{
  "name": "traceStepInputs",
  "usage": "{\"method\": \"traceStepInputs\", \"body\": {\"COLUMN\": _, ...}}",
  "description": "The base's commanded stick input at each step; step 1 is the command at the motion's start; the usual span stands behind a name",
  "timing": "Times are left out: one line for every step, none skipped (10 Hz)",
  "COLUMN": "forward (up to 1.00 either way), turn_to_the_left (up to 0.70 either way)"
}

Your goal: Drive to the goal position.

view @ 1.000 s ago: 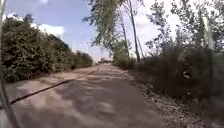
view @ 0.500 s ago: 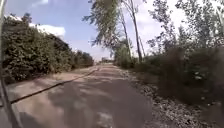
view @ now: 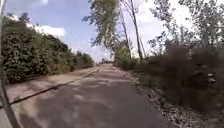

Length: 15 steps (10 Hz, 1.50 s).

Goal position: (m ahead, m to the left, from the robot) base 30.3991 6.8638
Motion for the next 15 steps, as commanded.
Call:
{"method": "traceStepInputs", "body": {"forward": 0.7, "turn_to_the_left": 0.0}}
{"method": "traceStepInputs", "body": {"forward": 0.7, "turn_to_the_left": -0.05}}
{"method": "traceStepInputs", "body": {"forward": 0.7, "turn_to_the_left": -0.27}}
{"method": "traceStepInputs", "body": {"forward": 0.7, "turn_to_the_left": -0.31}}
{"method": "traceStepInputs", "body": {"forward": 0.7, "turn_to_the_left": -0.31}}
{"method": "traceStepInputs", "body": {"forward": 0.7, "turn_to_the_left": -0.31}}
{"method": "traceStepInputs", "body": {"forward": 0.7, "turn_to_the_left": -0.17}}
{"method": "traceStepInputs", "body": {"forward": 0.7, "turn_to_the_left": 0.0}}
{"method": "traceStepInputs", "body": {"forward": 0.7, "turn_to_the_left": 0.0}}
{"method": "traceStepInputs", "body": {"forward": 0.7, "turn_to_the_left": 0.0}}
{"method": "traceStepInputs", "body": {"forward": 0.7, "turn_to_the_left": 0.0}}
{"method": "traceStepInputs", "body": {"forward": 0.7, "turn_to_the_left": 0.0}}
{"method": "traceStepInputs", "body": {"forward": 0.7, "turn_to_the_left": 0.16}}
{"method": "traceStepInputs", "body": {"forward": 0.7, "turn_to_the_left": 0.34}}
{"method": "traceStepInputs", "body": {"forward": 0.7, "turn_to_the_left": 0.3}}
